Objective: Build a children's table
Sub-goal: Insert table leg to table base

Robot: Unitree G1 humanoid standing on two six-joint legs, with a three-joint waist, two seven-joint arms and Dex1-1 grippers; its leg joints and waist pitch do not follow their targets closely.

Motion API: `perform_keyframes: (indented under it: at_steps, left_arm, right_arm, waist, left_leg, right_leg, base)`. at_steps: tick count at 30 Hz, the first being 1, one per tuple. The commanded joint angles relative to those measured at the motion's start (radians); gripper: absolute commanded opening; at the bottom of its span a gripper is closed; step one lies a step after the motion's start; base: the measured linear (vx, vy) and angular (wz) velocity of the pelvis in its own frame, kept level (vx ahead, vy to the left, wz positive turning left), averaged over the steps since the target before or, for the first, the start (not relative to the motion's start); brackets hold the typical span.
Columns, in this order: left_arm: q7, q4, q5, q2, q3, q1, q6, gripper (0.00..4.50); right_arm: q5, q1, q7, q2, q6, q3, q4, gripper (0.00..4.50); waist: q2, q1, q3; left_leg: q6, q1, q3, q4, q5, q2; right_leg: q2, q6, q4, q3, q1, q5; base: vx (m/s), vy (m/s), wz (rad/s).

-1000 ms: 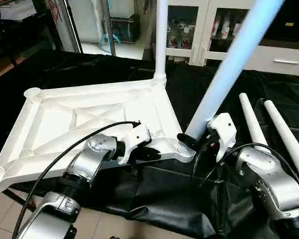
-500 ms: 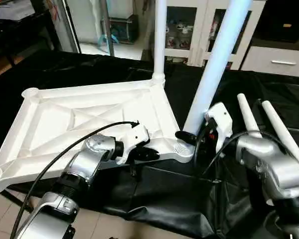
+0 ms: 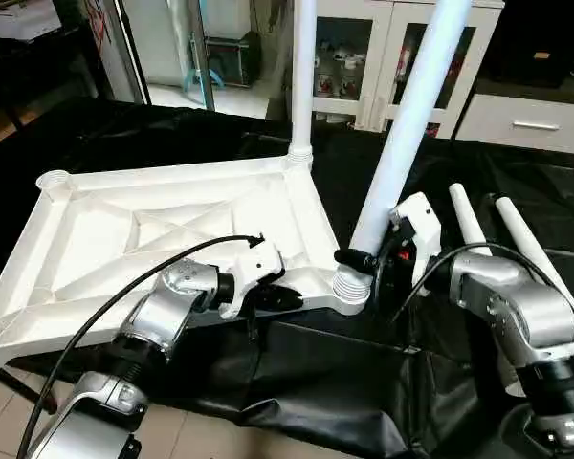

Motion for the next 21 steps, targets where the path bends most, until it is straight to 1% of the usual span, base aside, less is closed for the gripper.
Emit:
perform_keyframes:
  at_steps: [1, 2, 3, 4, 5, 7, 8, 9, 12, 13, 14, 15, 16, 18, 19, 20, 21]
  left_arm:
    - [0.020, -0.005, -0.047, 0.002, 0.042, 0.003, 0.008, 0.00]
    - [0.021, -0.005, -0.048, 0.001, 0.042, 0.003, 0.008, 0.00]
    - [0.021, -0.005, -0.048, 0.001, 0.041, 0.002, 0.007, 0.00]
    - [0.022, -0.006, -0.047, 0.001, 0.039, 0.002, 0.008, 0.00]
    - [0.022, -0.007, -0.047, 0.002, 0.039, 0.002, 0.008, 0.00]
    - [0.021, -0.008, -0.046, 0.002, 0.039, 0.003, 0.008, 0.00]
    - [0.021, -0.009, -0.047, 0.003, 0.038, 0.004, 0.009, 0.00]
    - [0.021, -0.010, -0.046, 0.004, 0.038, 0.004, 0.008, 0.00]
    - [0.022, -0.011, -0.048, 0.005, 0.036, 0.003, 0.010, 0.00]
    - [0.023, -0.013, -0.049, 0.007, 0.035, 0.003, 0.010, 0.00]
    - [0.024, -0.014, -0.049, 0.007, 0.034, 0.003, 0.010, 0.00]
    - [0.024, -0.014, -0.049, 0.007, 0.034, 0.003, 0.010, 0.00]
    - [0.025, -0.015, -0.049, 0.007, 0.033, 0.003, 0.009, 0.00]
    - [0.025, -0.015, -0.049, 0.008, 0.032, 0.004, 0.008, 0.00]
    - [0.025, -0.015, -0.048, 0.008, 0.031, 0.004, 0.008, 0.00]
    - [0.024, -0.016, -0.048, 0.008, 0.030, 0.005, 0.007, 0.00]
    - [0.023, -0.018, -0.048, 0.009, 0.029, 0.006, 0.008, 0.00]
  right_arm:
    - [-0.077, 0.064, -0.030, -0.002, 0.042, 0.075, 0.117, 1.84]
    - [-0.081, 0.059, -0.045, 0.005, 0.029, 0.063, 0.135, 1.84]
    - [-0.078, 0.046, -0.077, 0.020, 0.011, 0.029, 0.167, 1.84]
    - [-0.067, 0.026, -0.126, 0.043, -0.014, -0.030, 0.211, 1.84]
    - [-0.055, 0.020, -0.138, 0.048, -0.012, -0.054, 0.217, 1.84]
    - [-0.036, 0.019, -0.128, 0.040, 0.002, -0.076, 0.202, 1.84]
    - [-0.030, 0.024, -0.112, 0.028, 0.007, -0.077, 0.188, 1.84]
    - [-0.030, 0.027, -0.104, 0.021, 0.008, -0.075, 0.182, 1.84]
    - [-0.032, 0.031, -0.083, 0.007, 0.006, -0.070, 0.172, 1.84]
    - [-0.019, 0.031, -0.057, -0.003, 0.016, -0.075, 0.153, 1.84]
    - [-0.013, 0.031, -0.040, -0.010, 0.020, -0.072, 0.139, 1.84]
    - [-0.013, 0.031, -0.040, -0.010, 0.020, -0.072, 0.139, 1.84]
    - [-0.011, 0.030, -0.025, -0.016, 0.023, -0.068, 0.129, 1.84]
    - [-0.012, 0.025, 0.006, -0.038, 0.024, -0.041, 0.102, 1.84]
    - [-0.013, 0.022, 0.018, -0.048, 0.022, -0.028, 0.089, 1.84]
    - [-0.020, 0.013, 0.036, -0.061, 0.020, -0.005, 0.066, 1.84]
    - [-0.022, 0.008, 0.042, -0.067, 0.021, 0.004, 0.055, 1.84]
  waist:
    - [-0.013, 0.002, -0.024]
    - [-0.013, 0.002, -0.024]
    - [-0.012, -0.001, -0.023]
    - [-0.012, -0.004, -0.022]
    - [-0.012, -0.006, -0.022]
    - [-0.010, -0.008, -0.022]
    - [-0.011, -0.007, -0.023]
    - [-0.010, -0.005, -0.023]
    - [-0.011, -0.003, -0.024]
    - [-0.011, -0.002, -0.024]
    - [-0.017, 0.001, -0.025]
    - [-0.015, 0.002, -0.025]
    - [-0.015, 0.005, -0.026]
    - [-0.018, 0.007, -0.026]
    - [-0.019, 0.011, -0.027]
    - [-0.017, 0.012, -0.027]
    - [-0.018, 0.013, -0.027]
  left_leg:
    - [-0.017, 0.010, -0.018, -0.083, -0.408, 0.031]
    - [-0.017, 0.009, -0.018, -0.085, -0.409, 0.031]
    - [-0.019, 0.008, -0.018, -0.085, -0.422, 0.030]
    - [-0.024, 0.009, -0.020, -0.086, -0.438, 0.029]
    - [-0.026, 0.008, -0.022, -0.087, -0.446, 0.029]
    - [-0.032, 0.009, -0.026, -0.091, -0.462, 0.030]
    - [-0.031, 0.010, -0.026, -0.092, -0.459, 0.031]
    - [-0.030, 0.013, -0.024, -0.092, -0.457, 0.033]
    - [-0.027, 0.012, -0.020, -0.092, -0.442, 0.033]
    - [-0.026, 0.013, -0.019, -0.091, -0.440, 0.033]
    - [-0.018, 0.012, -0.017, -0.090, -0.426, 0.033]
    - [-0.014, 0.011, -0.016, -0.090, -0.409, 0.034]
    - [-0.011, 0.013, -0.013, -0.088, -0.395, 0.034]
    - [-0.005, 0.011, -0.011, -0.087, -0.374, 0.034]
    - [0.001, 0.011, -0.010, -0.086, -0.353, 0.035]
    - [0.003, 0.011, -0.009, -0.085, -0.345, 0.035]
    - [0.006, 0.009, -0.009, -0.085, -0.335, 0.035]
  right_leg:
    - [-0.042, -0.131, -0.103, 0.028, 0.014, -0.434]
    - [-0.043, -0.133, -0.104, 0.027, 0.015, -0.437]
    - [-0.044, -0.134, -0.106, 0.027, 0.012, -0.452]
    - [-0.045, -0.130, -0.108, 0.025, 0.011, -0.480]
    - [-0.046, -0.126, -0.109, 0.024, 0.012, -0.495]
    - [-0.044, -0.115, -0.112, 0.021, 0.013, -0.512]
    - [-0.044, -0.112, -0.112, 0.022, 0.014, -0.496]
    - [-0.043, -0.116, -0.113, 0.024, 0.011, -0.473]
    - [-0.041, -0.137, -0.108, 0.026, 0.013, -0.411]
    - [-0.041, -0.140, -0.108, 0.027, 0.012, -0.404]
    - [-0.042, -0.146, -0.105, 0.028, 0.015, -0.392]
    - [-0.043, -0.152, -0.105, 0.029, 0.016, -0.374]
    - [-0.042, -0.158, -0.105, 0.029, 0.015, -0.356]
    - [-0.042, -0.164, -0.102, 0.029, 0.019, -0.335]
    - [-0.042, -0.166, -0.100, 0.030, 0.022, -0.318]
    - [-0.042, -0.168, -0.100, 0.030, 0.021, -0.311]
    - [-0.042, -0.169, -0.098, 0.030, 0.023, -0.305]
  base:
    - [0.000, 0.000, 0.00]
    - [0.000, 0.000, 0.00]
    - [0.000, 0.000, 0.00]
    - [0.000, 0.000, 0.00]
    - [0.000, 0.000, 0.00]
    - [0.000, 0.000, 0.00]
    - [0.000, 0.000, 0.00]
    - [0.000, 0.000, 0.00]
    - [0.000, 0.000, 0.00]
    - [0.000, 0.000, 0.00]
    - [0.000, 0.000, 0.00]
    - [0.000, 0.000, 0.00]
    - [0.000, 0.000, 0.00]
    - [0.000, 0.000, 0.00]
    - [0.000, 0.000, 0.00]
    - [0.000, 0.000, 0.00]
    - [0.000, 0.000, 0.00]
